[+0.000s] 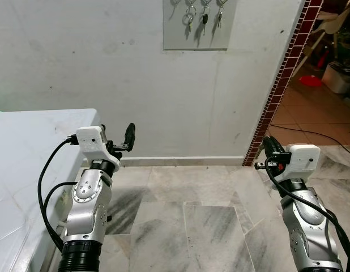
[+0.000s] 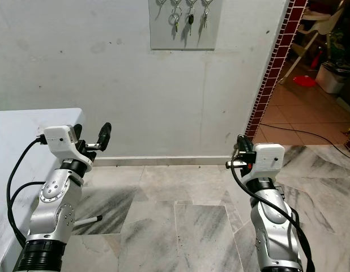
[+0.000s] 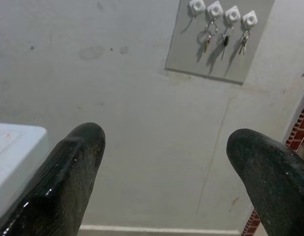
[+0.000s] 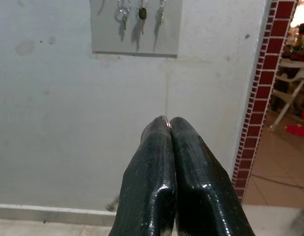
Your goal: Hang keys on a hook
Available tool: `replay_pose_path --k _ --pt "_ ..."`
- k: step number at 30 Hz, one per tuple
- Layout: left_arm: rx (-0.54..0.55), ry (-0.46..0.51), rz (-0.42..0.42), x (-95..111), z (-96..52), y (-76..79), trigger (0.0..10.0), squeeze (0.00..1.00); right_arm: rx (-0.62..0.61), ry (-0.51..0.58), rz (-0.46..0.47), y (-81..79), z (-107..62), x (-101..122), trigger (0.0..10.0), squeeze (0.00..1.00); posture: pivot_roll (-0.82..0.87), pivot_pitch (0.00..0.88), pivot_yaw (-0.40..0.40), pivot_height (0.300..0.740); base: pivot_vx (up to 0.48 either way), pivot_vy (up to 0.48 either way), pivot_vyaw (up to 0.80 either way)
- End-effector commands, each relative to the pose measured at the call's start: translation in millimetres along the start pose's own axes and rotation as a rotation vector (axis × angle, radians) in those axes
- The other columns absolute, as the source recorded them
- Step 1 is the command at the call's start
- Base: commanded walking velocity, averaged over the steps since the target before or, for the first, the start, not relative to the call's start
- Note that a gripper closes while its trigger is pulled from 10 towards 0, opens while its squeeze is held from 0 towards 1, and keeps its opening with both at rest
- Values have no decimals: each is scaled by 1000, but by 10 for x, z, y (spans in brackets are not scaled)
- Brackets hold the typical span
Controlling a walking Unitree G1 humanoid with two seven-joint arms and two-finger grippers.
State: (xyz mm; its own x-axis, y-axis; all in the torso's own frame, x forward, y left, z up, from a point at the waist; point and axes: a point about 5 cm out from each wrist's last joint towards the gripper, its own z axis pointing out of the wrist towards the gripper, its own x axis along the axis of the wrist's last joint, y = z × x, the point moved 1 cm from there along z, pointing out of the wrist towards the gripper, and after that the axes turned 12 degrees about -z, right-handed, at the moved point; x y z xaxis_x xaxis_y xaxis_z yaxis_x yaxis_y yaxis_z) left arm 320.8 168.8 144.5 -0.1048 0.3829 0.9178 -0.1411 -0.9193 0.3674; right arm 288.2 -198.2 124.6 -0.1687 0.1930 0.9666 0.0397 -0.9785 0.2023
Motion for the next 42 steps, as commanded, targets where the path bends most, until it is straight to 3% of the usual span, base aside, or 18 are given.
replay_pose_path --k 1,17,42 --pt "-15 -7 -1 3 -6 33 10000 0 1 29 -12 8 8 66 10000 0 -37 22 -8 740 0 0 0" --pt "-12 -16 -13 -6 -27 50 10000 0 4 36 -12 15 -28 97 10000 0 -43 34 -6 740 0 0 0" --pt "6 -10 -13 29 -25 21 10000 0 3 40 -10 40 -40 127 10000 0 -39 51 -11 740 319 0 0"
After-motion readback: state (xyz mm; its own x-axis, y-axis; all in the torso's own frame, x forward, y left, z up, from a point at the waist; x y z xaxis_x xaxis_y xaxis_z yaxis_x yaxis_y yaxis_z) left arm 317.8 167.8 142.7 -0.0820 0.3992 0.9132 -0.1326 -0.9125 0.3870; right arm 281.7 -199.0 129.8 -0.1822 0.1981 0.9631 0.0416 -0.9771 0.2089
